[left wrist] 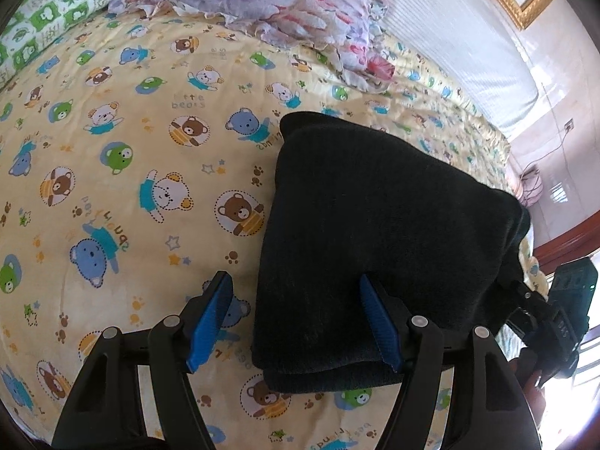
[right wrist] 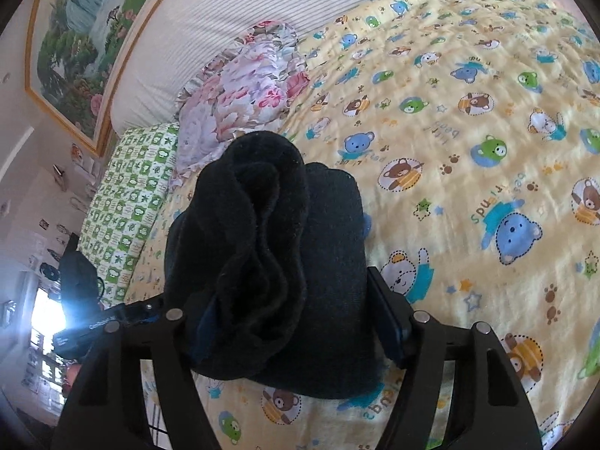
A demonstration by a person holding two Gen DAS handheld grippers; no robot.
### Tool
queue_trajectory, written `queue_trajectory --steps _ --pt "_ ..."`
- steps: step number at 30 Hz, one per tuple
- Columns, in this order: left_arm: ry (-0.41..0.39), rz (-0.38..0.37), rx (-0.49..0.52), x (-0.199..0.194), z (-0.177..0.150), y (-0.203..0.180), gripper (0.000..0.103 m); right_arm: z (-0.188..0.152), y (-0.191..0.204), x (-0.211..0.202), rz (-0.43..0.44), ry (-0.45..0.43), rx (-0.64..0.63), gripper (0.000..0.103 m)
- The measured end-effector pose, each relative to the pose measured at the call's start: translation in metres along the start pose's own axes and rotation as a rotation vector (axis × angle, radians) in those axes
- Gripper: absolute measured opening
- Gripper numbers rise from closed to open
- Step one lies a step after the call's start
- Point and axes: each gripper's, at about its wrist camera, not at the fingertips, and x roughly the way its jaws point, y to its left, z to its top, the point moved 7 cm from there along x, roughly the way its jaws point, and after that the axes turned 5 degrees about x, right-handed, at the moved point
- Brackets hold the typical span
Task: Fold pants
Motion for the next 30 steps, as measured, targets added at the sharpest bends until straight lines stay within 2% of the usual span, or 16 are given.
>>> queue_trajectory --steps 5,7,12,16,30 --pt "-0.003 0.048 0.047 0.005 0.001 -0.006 0.069 -0.001 -0.001 0.001 0.031 -0.007 0.016 0.070" --pt "-0.012 0.044 0.073 0.004 0.001 -0.012 0.053 -0.002 0.000 0.000 0.039 -0.009 0.013 0.069" --pt "-0.046 0.109 0.148 -0.001 0.002 -0.023 0.046 -0.004 0.002 -0.002 0.057 -0.025 0.016 0.067" --pt "-0.057 0.109 0.146 -0.006 0.003 -0.023 0.038 -0.004 0.004 -0.004 0.066 -0.029 0.012 0.062" --pt "-0.096 0.095 0.126 -0.028 0.001 -0.018 0.033 -0.004 0.024 -0.014 0.084 -0.057 -0.020 0.054"
